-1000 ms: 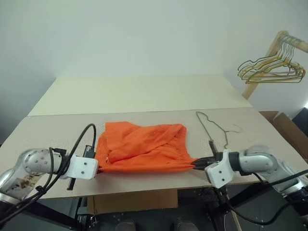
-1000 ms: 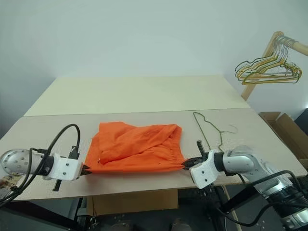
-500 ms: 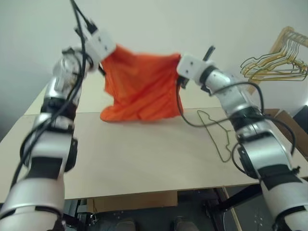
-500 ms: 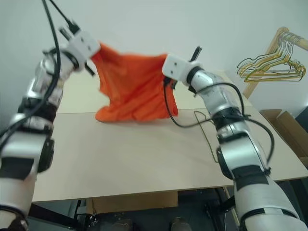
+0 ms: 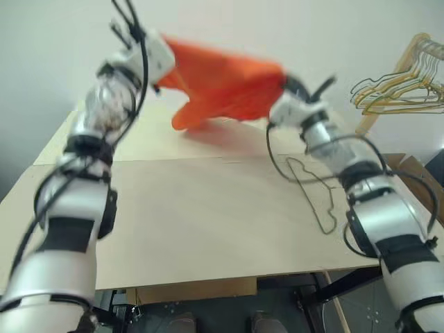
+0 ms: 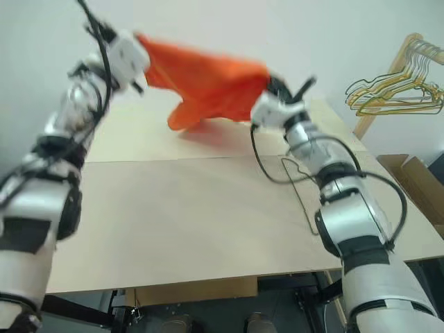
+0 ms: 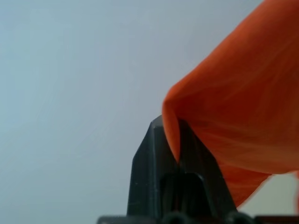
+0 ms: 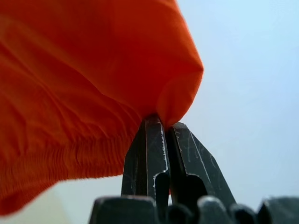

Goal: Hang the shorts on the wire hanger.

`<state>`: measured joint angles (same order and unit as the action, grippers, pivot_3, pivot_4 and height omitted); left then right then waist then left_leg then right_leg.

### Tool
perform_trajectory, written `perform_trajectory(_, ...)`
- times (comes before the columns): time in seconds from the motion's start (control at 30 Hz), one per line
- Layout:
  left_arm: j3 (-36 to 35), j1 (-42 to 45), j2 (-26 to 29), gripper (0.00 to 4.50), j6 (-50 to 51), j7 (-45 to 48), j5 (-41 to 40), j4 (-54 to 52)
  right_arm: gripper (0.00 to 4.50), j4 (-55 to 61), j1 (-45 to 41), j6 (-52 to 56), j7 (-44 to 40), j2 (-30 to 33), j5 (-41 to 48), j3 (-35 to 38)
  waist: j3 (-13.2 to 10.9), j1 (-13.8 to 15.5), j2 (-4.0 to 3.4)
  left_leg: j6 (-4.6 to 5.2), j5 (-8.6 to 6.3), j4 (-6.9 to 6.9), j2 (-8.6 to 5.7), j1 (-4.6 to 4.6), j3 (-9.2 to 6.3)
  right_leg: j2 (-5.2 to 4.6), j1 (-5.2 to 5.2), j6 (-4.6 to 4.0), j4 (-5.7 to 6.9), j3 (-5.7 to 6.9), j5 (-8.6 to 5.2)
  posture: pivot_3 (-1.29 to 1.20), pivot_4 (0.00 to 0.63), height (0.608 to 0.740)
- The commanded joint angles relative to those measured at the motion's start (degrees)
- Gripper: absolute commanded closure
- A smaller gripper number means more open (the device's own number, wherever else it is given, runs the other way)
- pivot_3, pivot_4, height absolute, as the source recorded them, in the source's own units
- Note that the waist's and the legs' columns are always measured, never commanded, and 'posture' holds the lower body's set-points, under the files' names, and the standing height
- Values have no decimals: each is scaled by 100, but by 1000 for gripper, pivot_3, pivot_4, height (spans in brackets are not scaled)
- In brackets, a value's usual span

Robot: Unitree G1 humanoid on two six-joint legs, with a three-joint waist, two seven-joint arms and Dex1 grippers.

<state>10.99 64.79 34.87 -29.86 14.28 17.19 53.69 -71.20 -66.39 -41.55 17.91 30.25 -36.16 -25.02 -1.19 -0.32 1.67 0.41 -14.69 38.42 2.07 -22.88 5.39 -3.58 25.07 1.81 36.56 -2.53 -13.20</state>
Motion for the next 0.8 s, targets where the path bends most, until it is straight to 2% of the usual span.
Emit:
perform_trajectory(0.03, -312, -1437, 350, 4479, 625, 1242, -981, -2341, 4500, 312, 284, -812, -351, 352, -192, -218, -3, -88, -5, -1, 1, 15, 4, -6, -5, 1, 7, 0, 14, -2, -2, 94, 0, 740)
perform_trajectory(0.13, -635, -3159, 917, 4479, 1729, 2156, -1739, -4556, 4500, 536, 734, -1463, -630, 581, -442, -515, -4, -278, -6, -5, 3, 50, 18, -40, -27, 9, 35, 0, 35, -3, -1, 98, 0, 740)
perform_trajectory(0.2, -878, -4203, 1402, 4479, 2501, 2741, -2237, -5777, 4500, 663, 1024, -1879, -939, 706, -517, -671, -3, -362, -5, 2, -1, 46, 26, -20, -50, 15, 25, -1, 41, -26, -1, 102, 0, 740)
perform_trajectory(0.3, -1151, -5303, 2140, 4479, 3011, 3500, -2618, -6837, 4500, 793, 1230, -2121, -1241, 844, -627, -801, -3, -356, -5, 73, -43, 43, 29, 29, -54, 16, -22, -2, 41, -25, -3, 108, 0, 740)
perform_trajectory(0.47, -1846, -7021, 3152, 4479, 3327, 4818, -3218, -8119, 4500, 936, 1513, -2464, -2315, 1067, -498, -917, -8, -309, -8, 89, -52, 46, 18, 156, -44, 7, -131, -8, 28, -36, -10, 105, 0, 740)
perform_trajectory(0.57, -2058, -7501, 3247, 4479, 3674, 4940, -3381, -8686, 4500, 1107, 1718, -2646, -2966, 1246, -338, -953, -12, -200, -5, 89, -53, 41, 24, 257, -40, 8, -231, -39, 21, -33, -39, 100, 0, 740)
perform_trajectory(0.63, -2062, -7677, 3238, 4479, 3878, 4969, -3406, -8984, 4500, 1226, 1901, -2755, -3459, 1345, -42, -916, -12, -133, -5, 89, -53, 38, 32, 292, -43, 9, -270, -51, 19, -21, -65, 95, 0, 740)
perform_trajectory(0.8, -1913, -7927, 3257, 4479, 3883, 5041, -3011, -9156, 4500, 2060, 2554, -2693, -4642, 1702, 1018, -819, -12, -62, -5, 93, -57, 31, 45, 304, -39, 13, -278, -63, 24, -21, -72, 79, 0, 740)
